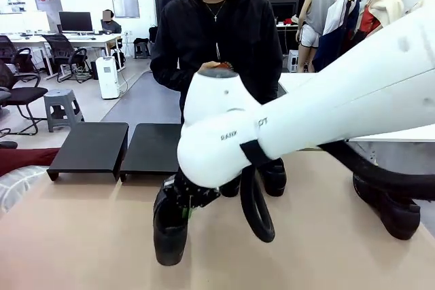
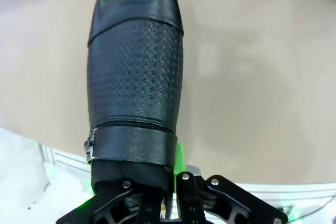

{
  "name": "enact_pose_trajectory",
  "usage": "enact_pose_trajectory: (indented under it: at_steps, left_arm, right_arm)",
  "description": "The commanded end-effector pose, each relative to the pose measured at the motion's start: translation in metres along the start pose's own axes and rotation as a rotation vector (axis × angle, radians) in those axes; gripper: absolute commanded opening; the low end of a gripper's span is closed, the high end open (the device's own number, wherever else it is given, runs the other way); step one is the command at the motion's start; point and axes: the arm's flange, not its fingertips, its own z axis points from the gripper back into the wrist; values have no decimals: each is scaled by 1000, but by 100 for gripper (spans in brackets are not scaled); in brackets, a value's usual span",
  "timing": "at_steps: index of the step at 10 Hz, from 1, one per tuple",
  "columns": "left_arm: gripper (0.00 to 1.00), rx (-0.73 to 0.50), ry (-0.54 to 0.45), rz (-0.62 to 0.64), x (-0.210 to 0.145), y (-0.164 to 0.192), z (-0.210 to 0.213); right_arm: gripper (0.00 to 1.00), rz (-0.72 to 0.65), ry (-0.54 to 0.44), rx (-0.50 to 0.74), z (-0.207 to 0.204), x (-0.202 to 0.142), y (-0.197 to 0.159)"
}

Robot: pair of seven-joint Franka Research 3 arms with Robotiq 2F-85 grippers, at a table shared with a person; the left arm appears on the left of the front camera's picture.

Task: Organize the shoes by placing them on the stand.
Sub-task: Pick up one Shoe and place it in the middle of the table.

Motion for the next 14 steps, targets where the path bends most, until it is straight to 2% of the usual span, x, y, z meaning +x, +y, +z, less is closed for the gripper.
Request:
enact_pose_trajectory:
  at_steps: [1,2,4,5,6,7,8,10,12,14]
  left_arm:
    - [100,-26,-10,-17,-1,0,0]
    - [100,-26,-10,-17,-1,0,0]
    - [100,-26,-10,-17,-1,0,0]
    - [100,-26,-10,-17,-1,0,0]
    - [100,-26,-10,-17,-1,0,0]
    - [100,-26,-10,-17,-1,0,0]
    - [100,-26,-10,-17,-1,0,0]
    - [100,-26,-10,-17,-1,0,0]
    - [100,-26,-10,-17,-1,0,0]
    - [100,-26,-10,-17,-1,0,0]
  right_arm:
    - [0,44,-82,1,-29,22,13]
    - [0,83,-59,22,-40,28,11]
    - [0,75,-30,17,-47,33,8]
    - [14,78,-13,35,-46,31,9]
    - [73,85,1,34,-47,28,10]
    - [100,94,25,64,-39,25,10]
    - [100,110,54,97,-24,17,10]
    - [100,145,35,155,31,-1,-5]
    - [100,156,-18,110,72,-12,-30]
    - [100,185,-48,41,82,-5,-64]
